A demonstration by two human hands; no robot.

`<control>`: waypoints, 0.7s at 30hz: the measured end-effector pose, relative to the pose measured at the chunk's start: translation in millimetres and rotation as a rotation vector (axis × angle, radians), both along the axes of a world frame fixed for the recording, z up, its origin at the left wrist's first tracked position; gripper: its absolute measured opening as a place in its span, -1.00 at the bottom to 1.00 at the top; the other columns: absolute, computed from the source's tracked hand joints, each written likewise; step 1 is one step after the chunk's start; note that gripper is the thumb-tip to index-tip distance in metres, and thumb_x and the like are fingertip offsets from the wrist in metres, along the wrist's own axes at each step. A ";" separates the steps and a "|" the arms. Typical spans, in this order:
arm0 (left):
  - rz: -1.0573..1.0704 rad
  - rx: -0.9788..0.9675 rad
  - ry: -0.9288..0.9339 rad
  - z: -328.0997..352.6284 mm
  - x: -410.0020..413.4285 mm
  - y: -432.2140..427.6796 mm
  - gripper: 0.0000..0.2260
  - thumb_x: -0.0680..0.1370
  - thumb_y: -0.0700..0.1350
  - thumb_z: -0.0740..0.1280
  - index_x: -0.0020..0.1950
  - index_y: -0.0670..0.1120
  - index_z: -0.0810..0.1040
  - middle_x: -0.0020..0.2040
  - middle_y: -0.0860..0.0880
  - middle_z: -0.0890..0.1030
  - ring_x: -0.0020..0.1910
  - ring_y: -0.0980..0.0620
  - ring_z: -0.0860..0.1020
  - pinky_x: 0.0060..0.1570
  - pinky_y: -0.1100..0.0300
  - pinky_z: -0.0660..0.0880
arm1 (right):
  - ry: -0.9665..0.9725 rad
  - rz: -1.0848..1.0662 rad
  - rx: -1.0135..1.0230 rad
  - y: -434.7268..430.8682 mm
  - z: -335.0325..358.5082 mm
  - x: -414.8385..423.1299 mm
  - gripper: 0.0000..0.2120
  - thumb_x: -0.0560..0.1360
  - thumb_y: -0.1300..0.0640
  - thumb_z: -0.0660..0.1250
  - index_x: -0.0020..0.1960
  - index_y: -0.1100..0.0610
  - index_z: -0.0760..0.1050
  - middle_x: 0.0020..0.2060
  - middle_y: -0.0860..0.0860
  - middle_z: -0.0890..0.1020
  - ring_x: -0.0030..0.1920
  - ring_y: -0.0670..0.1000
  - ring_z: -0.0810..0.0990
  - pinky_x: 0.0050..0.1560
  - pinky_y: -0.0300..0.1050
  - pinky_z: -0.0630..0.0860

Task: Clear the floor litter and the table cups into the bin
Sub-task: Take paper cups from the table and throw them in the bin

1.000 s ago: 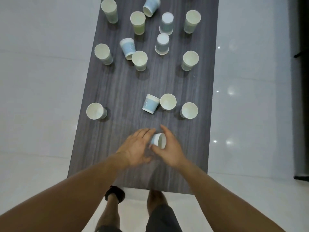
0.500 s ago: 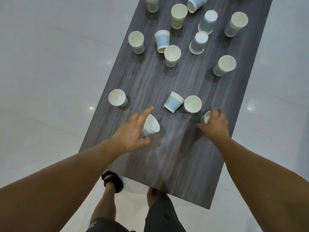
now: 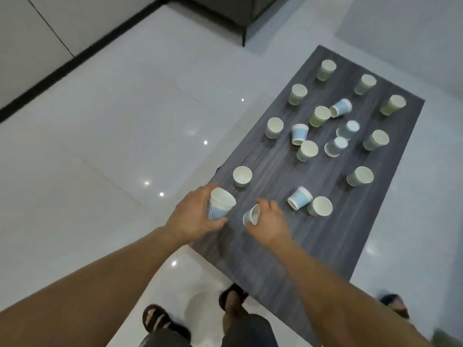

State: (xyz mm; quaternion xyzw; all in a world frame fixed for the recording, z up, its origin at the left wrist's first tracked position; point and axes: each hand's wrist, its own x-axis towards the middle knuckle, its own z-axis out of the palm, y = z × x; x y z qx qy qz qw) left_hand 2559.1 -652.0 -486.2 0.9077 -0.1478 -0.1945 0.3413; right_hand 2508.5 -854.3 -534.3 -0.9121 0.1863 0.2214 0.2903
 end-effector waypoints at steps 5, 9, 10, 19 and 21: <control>0.244 -0.012 -0.066 61.4 -16.8 122.5 -0.16 0.33 -0.01 0.52 0.48 0.14 0.11 0.36 -0.01 0.34 0.25 -0.03 0.42 0.13 0.17 0.41 | -0.110 0.250 -0.031 120.7 85.8 26.0 -0.35 0.46 0.01 0.37 0.48 0.07 0.23 0.36 0.08 0.31 0.34 0.17 0.33 0.30 0.02 0.35; 0.407 0.058 -0.111 97.8 -44.7 244.8 -0.14 0.38 -0.01 0.48 0.53 0.11 0.03 0.36 -0.04 0.30 0.25 -0.08 0.43 0.15 0.11 0.45 | -0.174 0.456 -0.092 225.3 127.5 29.1 -0.31 0.44 0.02 0.38 0.49 0.07 0.21 0.37 0.10 0.31 0.32 0.19 0.35 0.31 0.00 0.33; 0.459 0.078 -0.113 105.0 -54.5 274.9 -0.16 0.39 0.00 0.46 0.54 0.08 0.04 0.37 -0.04 0.29 0.26 -0.08 0.43 0.15 0.09 0.46 | -0.180 0.506 -0.093 251.8 135.3 27.3 -0.31 0.44 0.02 0.37 0.50 0.07 0.20 0.37 0.10 0.30 0.32 0.18 0.35 0.30 0.00 0.34; 0.928 0.162 -0.200 147.0 -134.5 480.5 -0.20 0.39 0.08 0.45 0.52 0.02 0.11 0.37 -0.02 0.29 0.27 -0.07 0.39 0.14 0.06 0.45 | -0.278 0.926 -0.094 467.4 172.8 31.4 -0.30 0.44 -0.03 0.37 0.50 0.02 0.19 0.39 0.03 0.30 0.35 0.11 0.34 0.22 -0.03 0.42; 0.994 0.174 -0.202 148.2 -139.5 510.5 -0.20 0.38 0.05 0.47 0.51 0.03 0.13 0.36 -0.02 0.29 0.26 -0.07 0.39 0.14 0.07 0.44 | -0.293 1.006 -0.094 507.4 176.6 40.5 -0.30 0.44 -0.03 0.36 0.51 0.03 0.18 0.40 0.04 0.29 0.34 0.11 0.34 0.22 -0.03 0.43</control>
